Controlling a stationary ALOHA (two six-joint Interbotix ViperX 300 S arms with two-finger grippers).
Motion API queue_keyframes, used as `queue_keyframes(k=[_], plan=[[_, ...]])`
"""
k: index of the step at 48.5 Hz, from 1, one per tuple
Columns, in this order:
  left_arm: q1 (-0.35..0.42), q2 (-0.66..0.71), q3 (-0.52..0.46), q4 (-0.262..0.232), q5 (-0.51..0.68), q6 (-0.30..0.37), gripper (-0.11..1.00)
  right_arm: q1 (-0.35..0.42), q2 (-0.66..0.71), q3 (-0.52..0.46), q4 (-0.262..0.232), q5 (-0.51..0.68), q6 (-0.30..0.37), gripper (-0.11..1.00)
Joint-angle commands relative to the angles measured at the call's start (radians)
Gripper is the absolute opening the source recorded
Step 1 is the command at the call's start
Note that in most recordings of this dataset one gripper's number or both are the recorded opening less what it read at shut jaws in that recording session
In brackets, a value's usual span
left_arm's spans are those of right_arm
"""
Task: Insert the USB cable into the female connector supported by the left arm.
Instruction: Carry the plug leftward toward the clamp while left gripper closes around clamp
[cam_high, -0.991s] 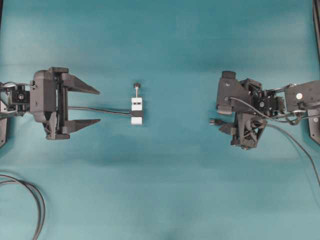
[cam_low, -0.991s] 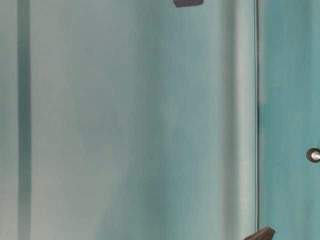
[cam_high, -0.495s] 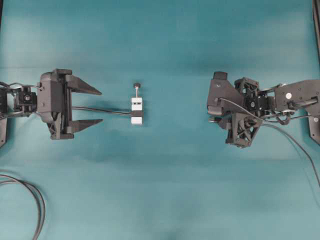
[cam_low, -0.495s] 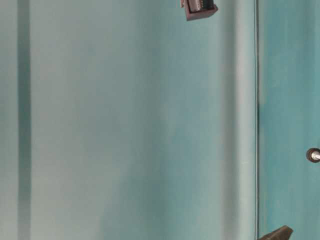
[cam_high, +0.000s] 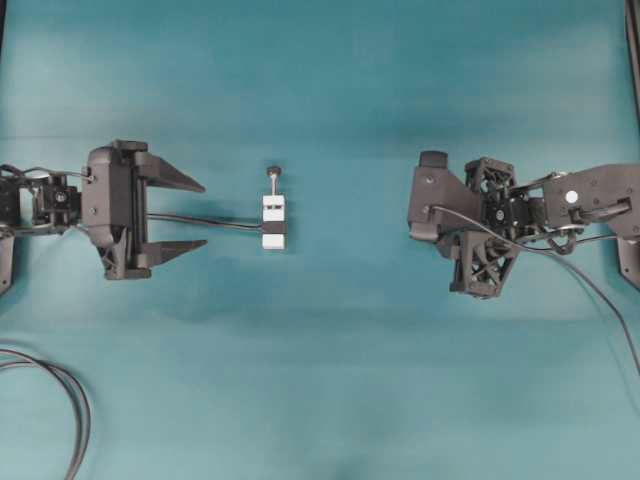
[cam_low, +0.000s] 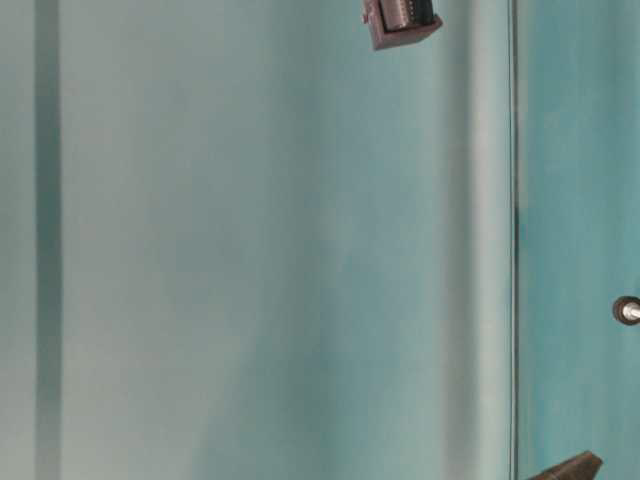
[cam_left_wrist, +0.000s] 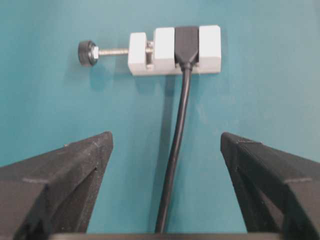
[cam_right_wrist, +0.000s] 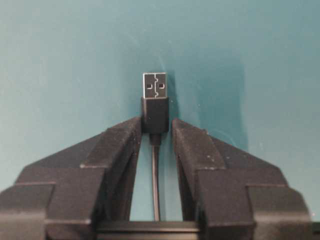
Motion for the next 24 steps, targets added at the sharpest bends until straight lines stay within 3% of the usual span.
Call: queue_keyframes(k=[1,15,24], plan=[[0.005,-0.002,-0.017,-0.002,-0.008,0.012,0.93,0.020,0.006,-0.031,-0.031,0.017,-0.006,0.23],[0.005,0.006,-0.025,-0.002,-0.005,0.011,0.93,0.020,0.005,-0.087,-0.155,0.095,-0.032,0.21],[0.005,0.009,-0.031,0.000,-0.006,0.009,0.93,0.018,0.003,-0.109,-0.210,0.138,-0.034,0.21]])
